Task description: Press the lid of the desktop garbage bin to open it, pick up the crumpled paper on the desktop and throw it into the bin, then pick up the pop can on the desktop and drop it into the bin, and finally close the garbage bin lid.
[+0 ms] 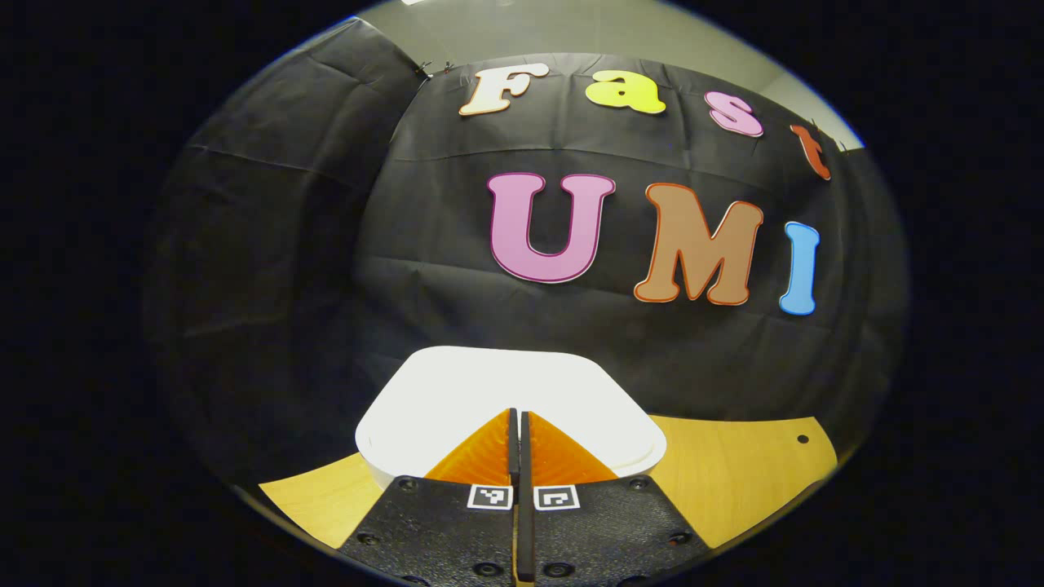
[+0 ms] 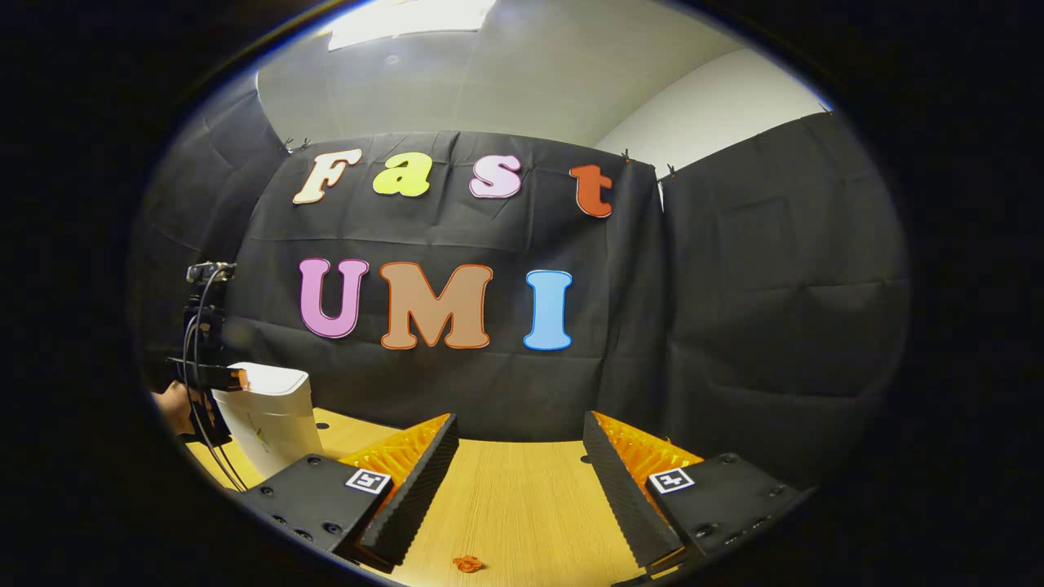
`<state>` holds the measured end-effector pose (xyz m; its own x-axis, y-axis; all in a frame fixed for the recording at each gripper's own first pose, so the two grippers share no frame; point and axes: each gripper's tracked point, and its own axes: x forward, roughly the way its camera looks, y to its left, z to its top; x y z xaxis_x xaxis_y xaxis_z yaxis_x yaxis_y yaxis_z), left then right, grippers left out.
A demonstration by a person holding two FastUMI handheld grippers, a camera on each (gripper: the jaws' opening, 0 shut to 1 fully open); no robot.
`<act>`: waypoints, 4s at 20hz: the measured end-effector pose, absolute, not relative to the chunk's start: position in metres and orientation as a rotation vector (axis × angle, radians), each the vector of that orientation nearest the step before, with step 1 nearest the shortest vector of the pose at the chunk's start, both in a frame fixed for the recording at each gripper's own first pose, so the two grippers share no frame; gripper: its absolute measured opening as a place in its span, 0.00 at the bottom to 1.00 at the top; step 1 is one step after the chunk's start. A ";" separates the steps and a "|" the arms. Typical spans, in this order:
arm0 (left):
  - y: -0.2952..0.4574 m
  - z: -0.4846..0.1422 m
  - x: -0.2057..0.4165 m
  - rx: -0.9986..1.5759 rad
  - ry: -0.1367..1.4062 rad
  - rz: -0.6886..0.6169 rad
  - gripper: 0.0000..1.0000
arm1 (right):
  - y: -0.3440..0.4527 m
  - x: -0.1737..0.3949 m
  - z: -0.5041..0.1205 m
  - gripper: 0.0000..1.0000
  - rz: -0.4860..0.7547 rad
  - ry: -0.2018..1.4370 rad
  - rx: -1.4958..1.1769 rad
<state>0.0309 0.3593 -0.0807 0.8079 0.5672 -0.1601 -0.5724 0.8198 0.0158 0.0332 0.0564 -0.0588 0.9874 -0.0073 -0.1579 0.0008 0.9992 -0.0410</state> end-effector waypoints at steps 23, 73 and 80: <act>0.209 0.021 -0.007 0.114 -0.122 0.374 0.97 | 0.078 0.070 -0.074 0.99 0.170 0.186 0.006; 0.126 -0.020 -0.057 0.171 0.032 0.502 0.95 | 0.115 0.050 -0.367 0.14 0.596 0.837 -0.071; 0.136 -0.016 -0.024 0.118 0.002 0.401 0.95 | 0.153 0.119 -0.198 0.14 0.587 0.502 0.061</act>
<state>-0.0240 0.1361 -0.0164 0.9209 0.3891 0.0214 -0.3889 0.9141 0.1150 0.1193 0.1531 -0.1978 0.7161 0.5449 -0.4361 -0.5156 0.8342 0.1957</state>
